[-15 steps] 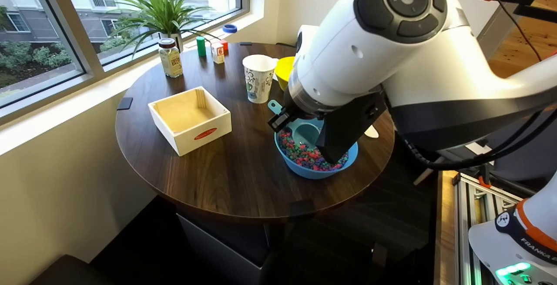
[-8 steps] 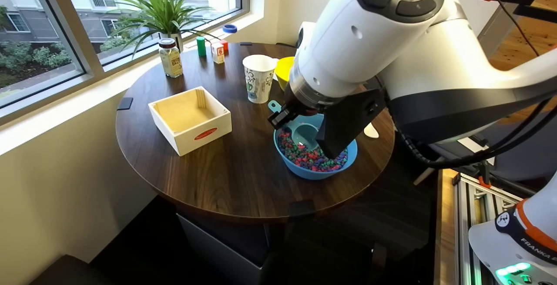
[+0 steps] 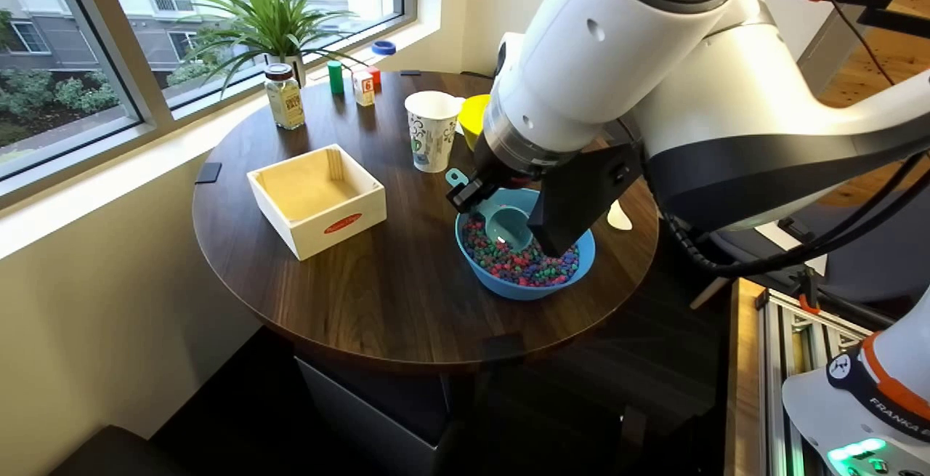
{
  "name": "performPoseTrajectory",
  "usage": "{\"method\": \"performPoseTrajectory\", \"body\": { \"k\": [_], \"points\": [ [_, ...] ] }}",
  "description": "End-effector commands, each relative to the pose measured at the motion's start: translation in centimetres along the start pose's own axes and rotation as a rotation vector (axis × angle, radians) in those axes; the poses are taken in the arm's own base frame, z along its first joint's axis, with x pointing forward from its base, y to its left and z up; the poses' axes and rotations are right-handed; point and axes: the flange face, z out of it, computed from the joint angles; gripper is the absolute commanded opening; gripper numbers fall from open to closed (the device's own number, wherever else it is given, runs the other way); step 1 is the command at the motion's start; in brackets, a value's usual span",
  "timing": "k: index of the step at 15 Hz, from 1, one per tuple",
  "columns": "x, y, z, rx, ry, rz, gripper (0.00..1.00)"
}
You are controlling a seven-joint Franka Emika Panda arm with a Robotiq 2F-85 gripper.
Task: Use the blue measuring spoon to remove some cereal from the blue bowl.
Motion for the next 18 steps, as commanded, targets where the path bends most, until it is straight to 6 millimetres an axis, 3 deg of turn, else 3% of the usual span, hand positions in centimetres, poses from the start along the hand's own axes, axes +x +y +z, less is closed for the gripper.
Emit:
{"method": "performPoseTrajectory", "body": {
  "k": [1, 11, 18],
  "points": [
    [-1.1, -0.1, 1.4, 0.1, -0.048, 0.006, 0.06],
    [-0.2, 2.0, 0.2, 0.254, -0.099, 0.025, 0.06],
    [0.1, 3.4, -1.1, 0.266, -0.115, 0.053, 0.06]
  ]
}}
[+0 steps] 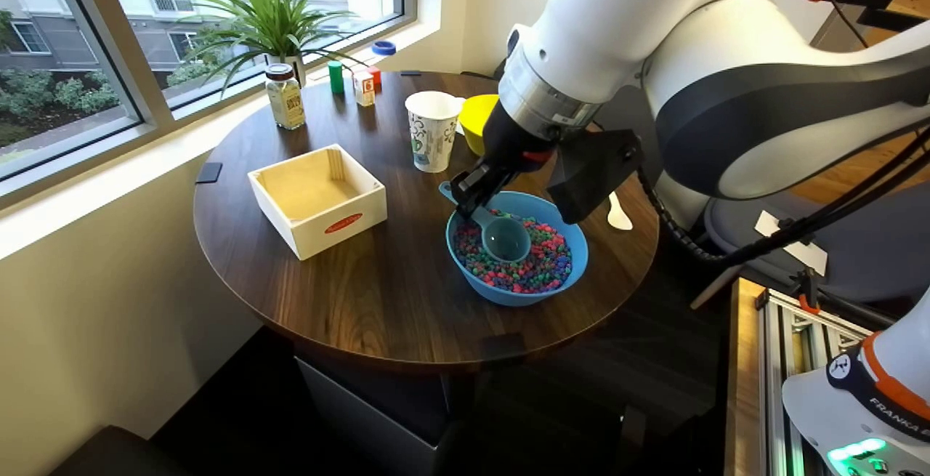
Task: Use the blue measuring spoon to remove some cereal from the blue bowl.
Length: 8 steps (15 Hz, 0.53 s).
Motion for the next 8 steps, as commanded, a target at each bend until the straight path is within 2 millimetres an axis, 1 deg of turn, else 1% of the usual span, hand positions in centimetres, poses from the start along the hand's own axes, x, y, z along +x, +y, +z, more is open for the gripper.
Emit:
{"method": "performPoseTrajectory", "body": {
  "k": [1, 4, 8],
  "points": [
    [-0.7, 1.0, -1.3, 0.028, -0.008, 0.019, 0.06],
    [-0.5, 1.8, -2.5, 0.057, -0.008, 0.039, 0.06],
    [0.0, 3.7, -4.4, 0.071, 0.01, 0.088, 0.06]
  ]
}}
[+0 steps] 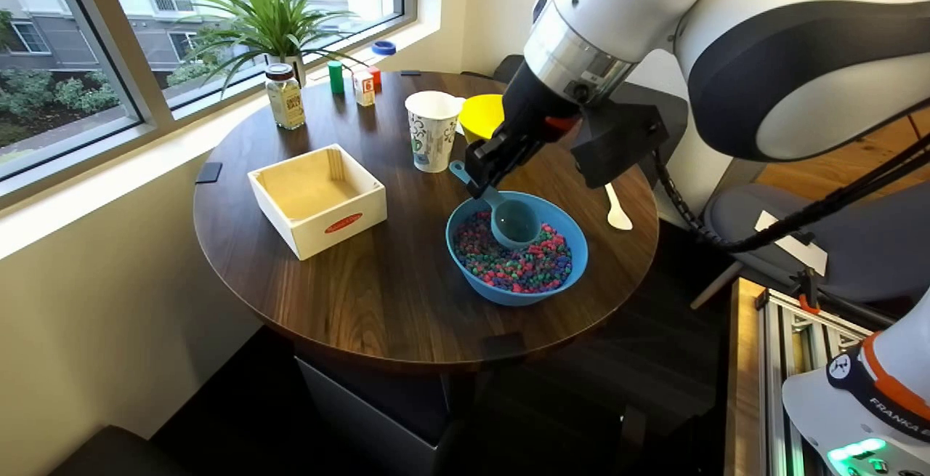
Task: Use the blue measuring spoon to remove some cereal from the blue bowl.
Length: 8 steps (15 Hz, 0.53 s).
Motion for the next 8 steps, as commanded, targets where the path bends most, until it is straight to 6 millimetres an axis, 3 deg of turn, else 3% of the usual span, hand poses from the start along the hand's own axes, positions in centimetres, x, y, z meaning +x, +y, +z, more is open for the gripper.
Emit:
{"method": "performPoseTrajectory", "body": {
  "k": [1, 8],
  "points": [
    [-0.2, 2.4, -1.8, 0.02, 0.008, 0.042, 0.06],
    [-0.4, 8.7, -4.5, 0.08, 0.003, 0.162, 0.06]
  ]
}}
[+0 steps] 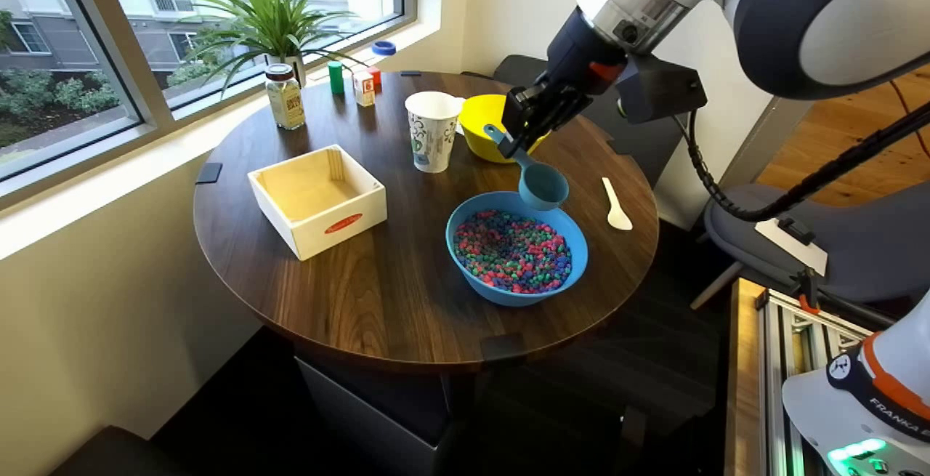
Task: Use the blue measuring spoon to remove some cereal from the blue bowl.
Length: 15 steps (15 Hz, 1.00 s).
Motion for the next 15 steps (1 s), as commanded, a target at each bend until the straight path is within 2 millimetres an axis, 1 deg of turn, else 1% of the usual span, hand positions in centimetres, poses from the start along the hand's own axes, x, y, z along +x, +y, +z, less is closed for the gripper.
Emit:
{"method": "performPoseTrajectory", "body": {
  "k": [1, 4, 7, 12, 15],
  "points": [
    [-1.1, 4.0, -1.3, 0.023, -0.009, 0.067, 0.06],
    [-0.9, 7.7, -1.0, -0.014, 0.001, 0.173, 0.06],
    [-0.5, 10.8, 0.1, -0.05, -0.011, 0.27, 0.06],
    [-0.1, 14.4, 2.1, -0.089, -0.053, 0.384, 0.06],
    [0.0, 15.6, 3.5, -0.117, -0.072, 0.43, 0.06]
  ]
}}
